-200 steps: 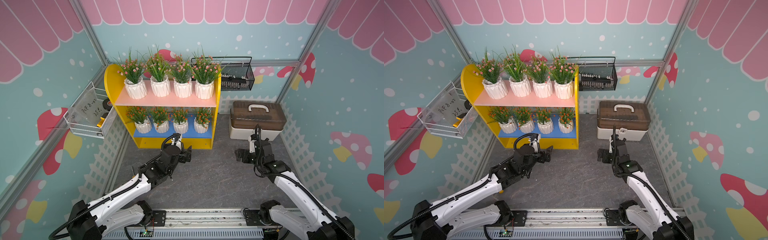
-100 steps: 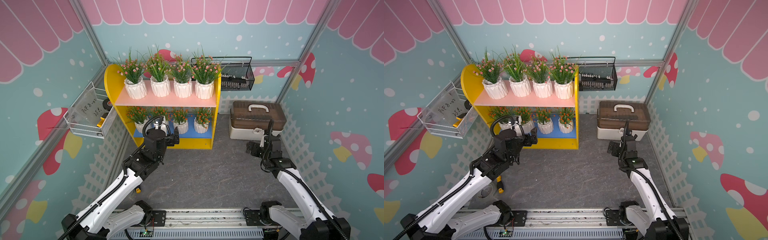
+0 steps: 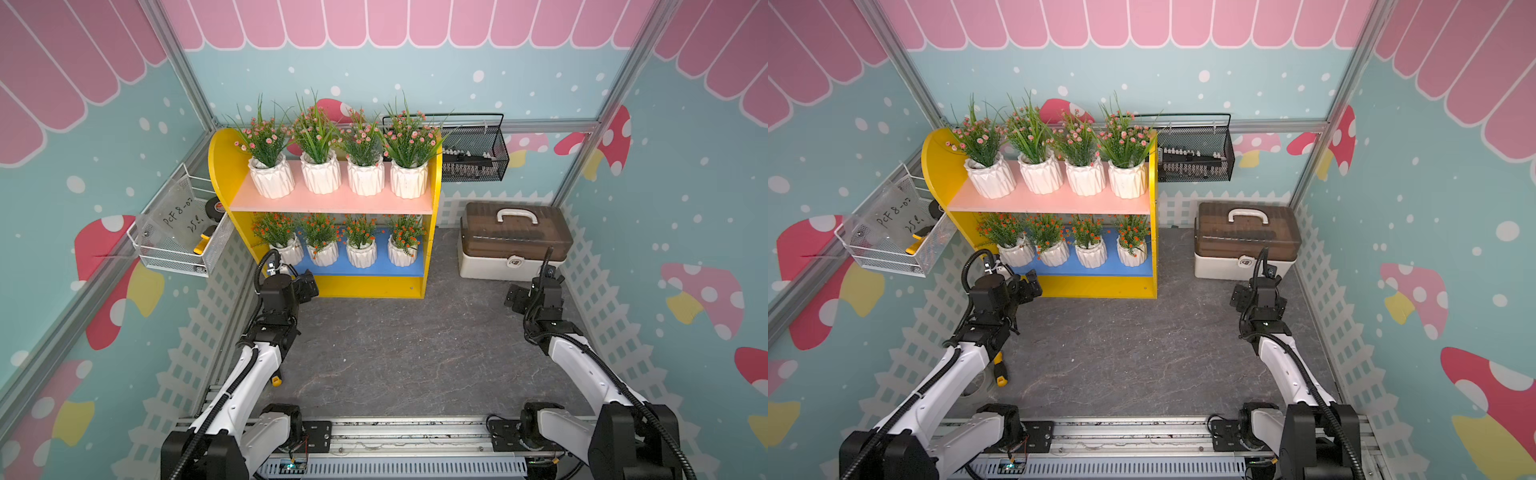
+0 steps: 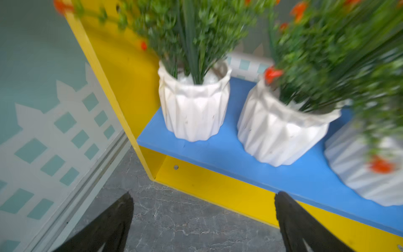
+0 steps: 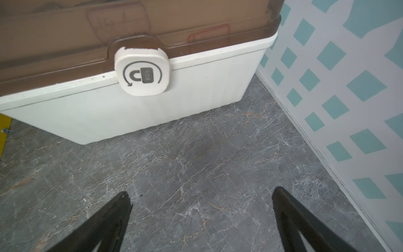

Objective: Place the baby's breath potted plants on the rack by color
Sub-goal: Reset both arms

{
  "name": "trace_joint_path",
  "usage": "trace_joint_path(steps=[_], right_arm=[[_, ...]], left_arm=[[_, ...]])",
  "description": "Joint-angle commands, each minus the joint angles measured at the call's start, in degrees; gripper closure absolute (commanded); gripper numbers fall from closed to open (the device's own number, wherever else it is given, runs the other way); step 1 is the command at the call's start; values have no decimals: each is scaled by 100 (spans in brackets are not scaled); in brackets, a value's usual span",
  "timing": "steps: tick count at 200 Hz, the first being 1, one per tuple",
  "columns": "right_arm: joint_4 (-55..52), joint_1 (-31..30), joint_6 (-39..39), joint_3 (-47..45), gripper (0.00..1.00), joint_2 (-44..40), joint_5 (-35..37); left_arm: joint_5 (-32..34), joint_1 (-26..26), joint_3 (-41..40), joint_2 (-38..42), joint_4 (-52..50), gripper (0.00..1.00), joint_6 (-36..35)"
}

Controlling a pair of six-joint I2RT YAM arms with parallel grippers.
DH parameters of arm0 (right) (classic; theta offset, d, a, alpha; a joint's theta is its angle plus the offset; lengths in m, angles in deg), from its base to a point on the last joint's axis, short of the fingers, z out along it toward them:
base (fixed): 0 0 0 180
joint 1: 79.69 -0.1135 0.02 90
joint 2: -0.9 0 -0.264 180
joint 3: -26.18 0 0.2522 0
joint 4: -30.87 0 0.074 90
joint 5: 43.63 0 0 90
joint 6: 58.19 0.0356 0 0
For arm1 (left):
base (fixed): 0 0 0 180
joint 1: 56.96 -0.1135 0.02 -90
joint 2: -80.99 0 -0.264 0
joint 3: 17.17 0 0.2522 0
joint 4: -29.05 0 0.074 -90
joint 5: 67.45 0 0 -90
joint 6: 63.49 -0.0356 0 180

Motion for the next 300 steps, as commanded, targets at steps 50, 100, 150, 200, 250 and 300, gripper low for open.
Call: trace_joint_path(steps=[50,100,150,200,250,300], right_arm=[[2697,152,-1049,-1195,0,237,-227],[4012,153,-1088,-1420,1,1014,-467],[5671,152,-1453,-1821,1,1705,-953],[6269,150,-1684,-1840,0,2238,-1524],[5514,135,-1614,-1468,0,2248,-1298],[5354,127,-1661,-1370,0,2263,-1376]], left_arm=[[-461,-181,-1348,-920,3304,1,-388],[-774,-194,-1754,-1486,4587,1,-510],[-1123,-146,-1718,-2707,5640,1,-694],[-975,22,-1206,-2765,4762,1,-882],[-649,28,-1120,-2759,4587,1,-765],[-573,75,-1129,-2740,4559,1,-791]])
